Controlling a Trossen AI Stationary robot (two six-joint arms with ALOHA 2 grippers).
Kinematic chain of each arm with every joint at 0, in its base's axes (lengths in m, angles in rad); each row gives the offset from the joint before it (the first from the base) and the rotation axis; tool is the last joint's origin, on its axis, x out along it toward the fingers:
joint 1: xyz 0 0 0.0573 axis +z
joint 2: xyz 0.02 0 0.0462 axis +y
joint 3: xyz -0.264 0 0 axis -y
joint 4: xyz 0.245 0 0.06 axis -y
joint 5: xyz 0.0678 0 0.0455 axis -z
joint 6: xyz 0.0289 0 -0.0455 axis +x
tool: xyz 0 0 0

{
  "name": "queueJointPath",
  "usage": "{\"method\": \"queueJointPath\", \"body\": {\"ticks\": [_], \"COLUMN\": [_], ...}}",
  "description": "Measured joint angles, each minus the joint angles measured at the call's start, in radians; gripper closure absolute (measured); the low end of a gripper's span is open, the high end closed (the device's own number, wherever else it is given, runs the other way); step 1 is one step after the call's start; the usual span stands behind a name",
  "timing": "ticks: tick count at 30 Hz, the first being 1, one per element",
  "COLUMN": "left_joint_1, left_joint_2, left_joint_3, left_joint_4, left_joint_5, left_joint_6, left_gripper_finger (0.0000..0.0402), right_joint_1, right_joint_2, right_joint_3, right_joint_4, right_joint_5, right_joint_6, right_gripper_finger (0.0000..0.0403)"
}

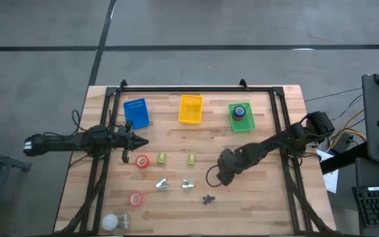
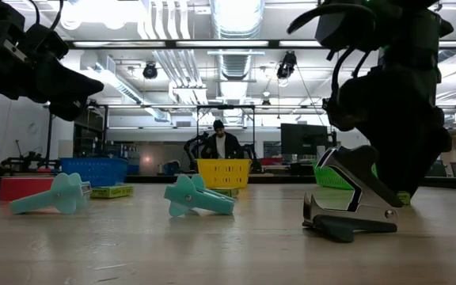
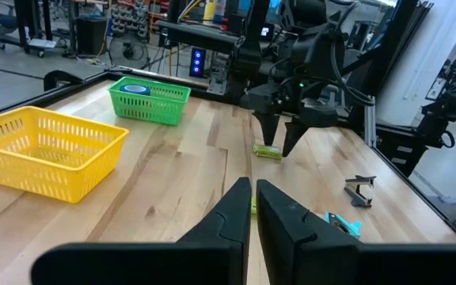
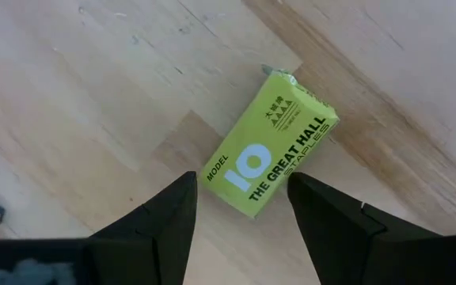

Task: Pick and place Stapler, Stapler remover, tape
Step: Put the right staple box into the yellow bin

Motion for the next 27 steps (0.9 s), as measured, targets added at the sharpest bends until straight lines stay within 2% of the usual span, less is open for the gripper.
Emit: {"method": "queueJointPath", "body": {"ticks": [4, 11, 17, 24, 27], "left_joint_1": [0.0, 0.0, 0.0, 0.0, 0.0], "left_joint_2": [0.0, 0.0, 0.0, 0.0, 0.0], "left_joint_3": [0.0, 0.0, 0.0, 0.0, 0.0], "left_joint_4": [0.0, 0.0, 0.0, 0.0, 0.0], "left_joint_5": [0.0, 0.0, 0.0, 0.0, 0.0], "left_joint_6": [0.0, 0.0, 0.0, 0.0, 0.0], "left_gripper_finger": [0.0376, 0.0376, 0.0376, 0.0376, 0.0376], "right_joint_1": [0.001, 0.0, -0.002, -0.005, -0.006], "right_joint_2": [0.002, 0.003, 0.002, -0.006, -0.019], "right_joint_3": [-0.001, -0.002, -0.002, -0.001, -0.003], "right_joint_4": [-0.003, 0.003, 0.002, -0.026, -0.113], "right_joint_5": [0.044, 0.102, 0.116, 0.062, 0.014], "right_joint_6": [-0.017, -0.057, -0.101, -0.241, -0.287], "right_gripper_finger": [0.0212, 0.0262, 0.0293, 0.0297, 0.0298]}}
